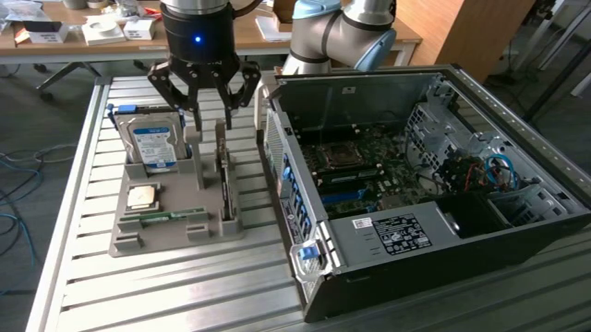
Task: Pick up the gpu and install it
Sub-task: 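Pick up the gpu and move the gpu toward the slot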
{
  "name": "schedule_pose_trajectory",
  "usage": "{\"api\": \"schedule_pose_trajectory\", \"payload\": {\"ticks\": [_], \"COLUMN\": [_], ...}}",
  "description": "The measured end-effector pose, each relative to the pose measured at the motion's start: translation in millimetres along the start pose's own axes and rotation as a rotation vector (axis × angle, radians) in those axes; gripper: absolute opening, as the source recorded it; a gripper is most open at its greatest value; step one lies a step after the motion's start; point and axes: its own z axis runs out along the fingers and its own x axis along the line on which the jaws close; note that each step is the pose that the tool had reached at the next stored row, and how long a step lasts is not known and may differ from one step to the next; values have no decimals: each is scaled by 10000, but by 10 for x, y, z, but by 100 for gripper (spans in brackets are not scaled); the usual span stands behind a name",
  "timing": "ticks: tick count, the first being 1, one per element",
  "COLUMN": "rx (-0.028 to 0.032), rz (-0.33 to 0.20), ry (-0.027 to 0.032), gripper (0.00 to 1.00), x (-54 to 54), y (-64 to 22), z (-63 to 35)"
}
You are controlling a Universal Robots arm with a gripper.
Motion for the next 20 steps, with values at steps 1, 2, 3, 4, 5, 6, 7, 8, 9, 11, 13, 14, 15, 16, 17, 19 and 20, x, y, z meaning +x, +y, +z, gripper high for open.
{"api": "schedule_pose_trajectory", "payload": {"ticks": [1,2,3,4,5,6,7,8,9,11,13,14,15,16,17,19,20], "rx": [0,0,0,0,1,1,1,1,0,-1,0,0,0,-1,0,0,1], "rz": [0,0,0,0,0,0,0,0,0,0,0,0,0,0,0,0,0], "ry": [0,0,0,0,1,1,1,1,0,-2,-1,0,0,-1,0,-1,0], "gripper": [49,49,49,49,49,49,49,49,49,49,49,49,49,49,49,49,49], "x": [0,0,0,0,0,0,1,1,1,0,1,1,1,1,1,2,2], "y": [0,-1,-1,-1,-1,-1,-1,-1,-1,-1,-2,-2,-2,-2,-3,-3,-3], "z": [5,11,17,21,25,25,26,26,26,31,39,43,49,54,60,71,76]}}
